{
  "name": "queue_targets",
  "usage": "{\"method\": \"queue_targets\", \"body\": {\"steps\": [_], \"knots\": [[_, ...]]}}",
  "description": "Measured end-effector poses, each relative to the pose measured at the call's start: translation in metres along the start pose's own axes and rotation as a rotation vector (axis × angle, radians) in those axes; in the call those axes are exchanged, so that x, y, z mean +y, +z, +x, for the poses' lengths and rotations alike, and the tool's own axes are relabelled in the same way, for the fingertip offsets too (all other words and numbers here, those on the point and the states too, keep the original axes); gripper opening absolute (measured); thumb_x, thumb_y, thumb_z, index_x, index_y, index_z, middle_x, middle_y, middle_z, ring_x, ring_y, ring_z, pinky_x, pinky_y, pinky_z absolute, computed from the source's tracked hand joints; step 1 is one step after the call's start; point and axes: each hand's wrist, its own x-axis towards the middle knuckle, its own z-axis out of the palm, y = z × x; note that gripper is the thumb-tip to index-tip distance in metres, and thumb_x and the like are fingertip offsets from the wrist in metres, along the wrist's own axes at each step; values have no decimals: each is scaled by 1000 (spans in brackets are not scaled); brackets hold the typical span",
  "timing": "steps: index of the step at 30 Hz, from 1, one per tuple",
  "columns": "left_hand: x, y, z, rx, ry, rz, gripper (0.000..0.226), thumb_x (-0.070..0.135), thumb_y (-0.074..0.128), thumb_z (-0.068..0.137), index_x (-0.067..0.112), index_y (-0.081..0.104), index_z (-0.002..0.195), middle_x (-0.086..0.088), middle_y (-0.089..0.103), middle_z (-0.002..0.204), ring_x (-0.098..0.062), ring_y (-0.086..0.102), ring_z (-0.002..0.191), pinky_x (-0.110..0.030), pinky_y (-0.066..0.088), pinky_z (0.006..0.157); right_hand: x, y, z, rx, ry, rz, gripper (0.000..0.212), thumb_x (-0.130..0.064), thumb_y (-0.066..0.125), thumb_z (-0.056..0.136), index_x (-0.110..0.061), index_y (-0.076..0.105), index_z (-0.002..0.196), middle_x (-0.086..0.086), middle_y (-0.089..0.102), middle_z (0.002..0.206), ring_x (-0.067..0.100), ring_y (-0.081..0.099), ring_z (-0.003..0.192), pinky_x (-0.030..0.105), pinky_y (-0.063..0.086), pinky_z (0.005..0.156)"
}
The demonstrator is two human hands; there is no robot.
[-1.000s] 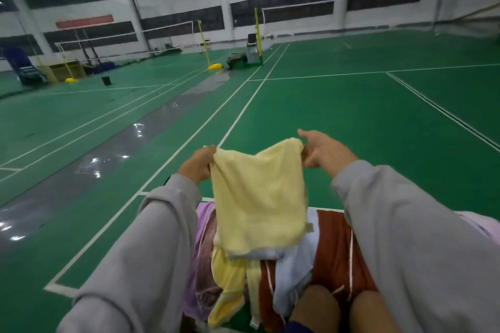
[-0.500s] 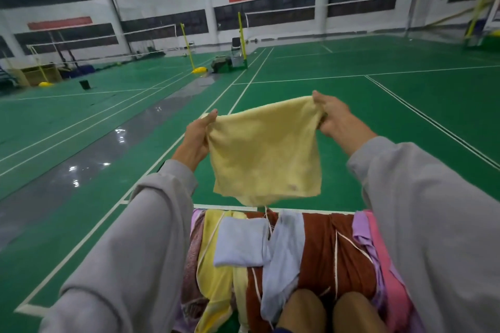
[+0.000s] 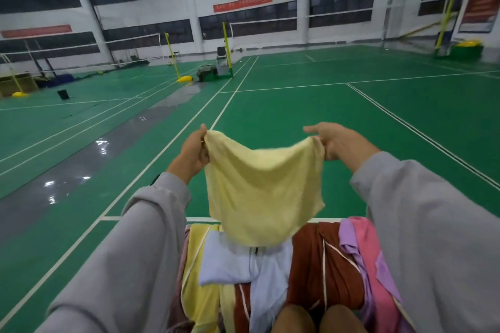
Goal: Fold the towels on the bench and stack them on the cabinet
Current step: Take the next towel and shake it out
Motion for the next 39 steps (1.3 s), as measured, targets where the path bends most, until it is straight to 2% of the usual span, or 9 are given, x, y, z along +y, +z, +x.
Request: {"method": "queue_targets", "body": {"steps": [5,10,14,19,26,29,31,35,39], "knots": [[6,19,6,-123,-20,-29,30,35,58,100,17,59,76,-4,57,66,-21,55,64,-32,51,62,-23,-16,7,179,-182,-38,6,0,55,96,-4,60,98,11,60,79,20,59,53,29,53,41],[-2,26,19,-30,-32,286,35,33,74,94,2,67,108,-12,69,96,-22,66,78,-35,57,68,-4,-29,-10,42,60,-340,15,2,44,102,0,58,98,16,68,96,29,68,79,48,59,72],[5,30,14,-106,44,87,39,42,78,88,8,69,105,-6,68,87,-20,65,74,-35,58,69,-13,-51,-12,55,-23,-71,24,2,40,103,-5,62,100,12,68,95,27,66,81,43,57,79],[2,27,14,85,32,432,30,22,81,88,0,67,103,-12,64,91,-19,55,66,-30,49,56,7,-72,-3,120,-203,276,18,-2,53,99,-9,66,109,9,66,91,20,61,75,32,54,68],[34,51,3,32,176,301,15,15,52,107,11,60,119,-8,61,109,-26,57,103,-39,52,88,-15,-71,-9,206,-462,45,35,15,63,87,-10,73,110,13,72,103,21,67,80,32,59,67],[40,51,3,32,129,393,9,6,52,104,4,60,107,-11,59,97,-22,58,81,-33,55,71,-22,-71,-18,208,-507,-221,35,17,61,85,-14,77,94,14,74,105,24,70,90,34,62,79],[39,48,2,2,86,473,9,5,55,102,3,59,95,-11,57,91,-20,56,74,-34,54,63,-22,-72,-23,228,-496,-352,15,4,78,82,-8,77,92,14,75,97,24,73,86,36,64,77],[37,42,3,-90,58,525,29,13,61,103,-6,55,123,-14,59,110,-26,62,93,-42,53,89,-20,-72,-28,392,-443,-238,31,-24,88,79,-1,74,95,12,77,87,25,76,72,40,64,63],[35,44,2,-17,122,476,46,30,62,102,-6,57,131,-16,60,124,-31,62,112,-46,54,100,-12,-73,-26,421,-323,-59,16,-6,76,87,-4,67,100,8,70,86,17,66,64,28,55,46]]}}
